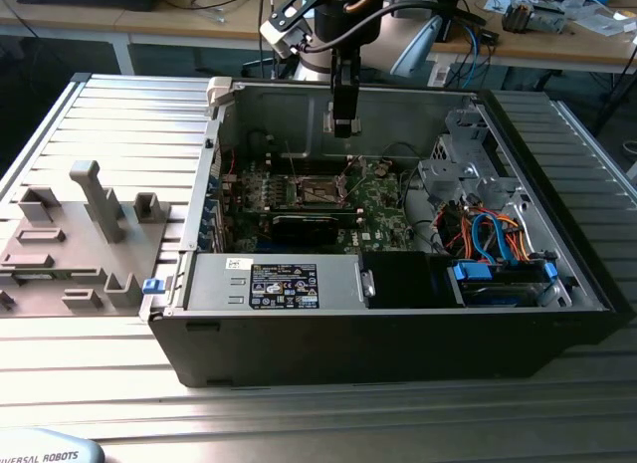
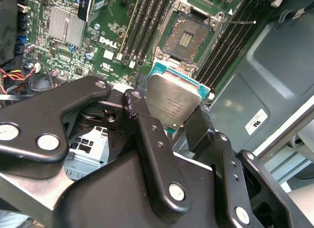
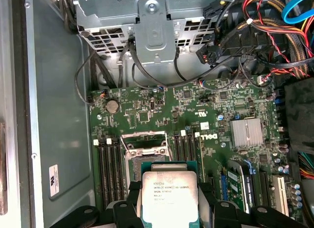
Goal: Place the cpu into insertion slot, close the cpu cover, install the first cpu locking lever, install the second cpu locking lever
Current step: 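Place the cpu into insertion slot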
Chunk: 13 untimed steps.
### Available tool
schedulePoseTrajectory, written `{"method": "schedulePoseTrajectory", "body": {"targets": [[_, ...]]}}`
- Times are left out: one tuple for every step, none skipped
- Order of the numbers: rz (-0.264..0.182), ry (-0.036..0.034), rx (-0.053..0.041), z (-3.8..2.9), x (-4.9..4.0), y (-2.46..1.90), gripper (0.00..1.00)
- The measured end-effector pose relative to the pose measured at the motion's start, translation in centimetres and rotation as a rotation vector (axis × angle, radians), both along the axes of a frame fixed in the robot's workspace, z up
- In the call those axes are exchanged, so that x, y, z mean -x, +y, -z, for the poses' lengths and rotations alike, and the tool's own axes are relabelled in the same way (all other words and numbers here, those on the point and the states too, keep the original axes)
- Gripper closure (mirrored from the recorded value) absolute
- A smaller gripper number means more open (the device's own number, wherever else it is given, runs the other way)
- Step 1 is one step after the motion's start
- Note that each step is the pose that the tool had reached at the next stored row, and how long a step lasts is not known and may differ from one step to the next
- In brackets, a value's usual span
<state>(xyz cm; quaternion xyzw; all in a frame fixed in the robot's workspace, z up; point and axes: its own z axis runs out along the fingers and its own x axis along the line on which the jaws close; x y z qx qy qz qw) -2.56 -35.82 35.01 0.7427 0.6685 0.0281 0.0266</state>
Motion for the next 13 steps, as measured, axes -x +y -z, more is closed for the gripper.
{"method": "schedulePoseTrajectory", "body": {"targets": [[0.001, 0.0000, 0.0000, 0.00, 0.00, 0.00, 0.46], [0.001, 0.0000, 0.0000, 0.00, 0.00, 0.00, 0.46], [0.001, 0.0000, -0.0001, 0.00, 0.00, 0.00, 0.46], [0.001, 0.0000, 0.0000, 0.00, 0.00, 0.00, 0.46], [0.002, 0.0000, 0.0000, 0.00, 0.00, 0.00, 0.46], [0.002, 0.0000, 0.0000, 0.00, 0.00, 0.00, 0.46], [0.003, 0.0000, -0.0001, 0.01, 0.00, 0.00, 0.46], [0.004, 0.0000, 0.0000, 0.01, 0.00, 0.00, 0.46], [0.004, 0.0000, 0.0002, 0.01, 0.00, 0.00, 0.46], [0.004, 0.0000, 0.0005, 0.01, 0.00, 0.00, 0.46], [0.005, 0.0000, 0.0010, 0.01, 0.00, 0.00, 0.46], [0.005, 0.0000, 0.0010, 0.01, 0.00, 0.00, 0.46], [0.005, 0.0000, 0.0010, 0.01, 0.00, 0.00, 0.46]]}}
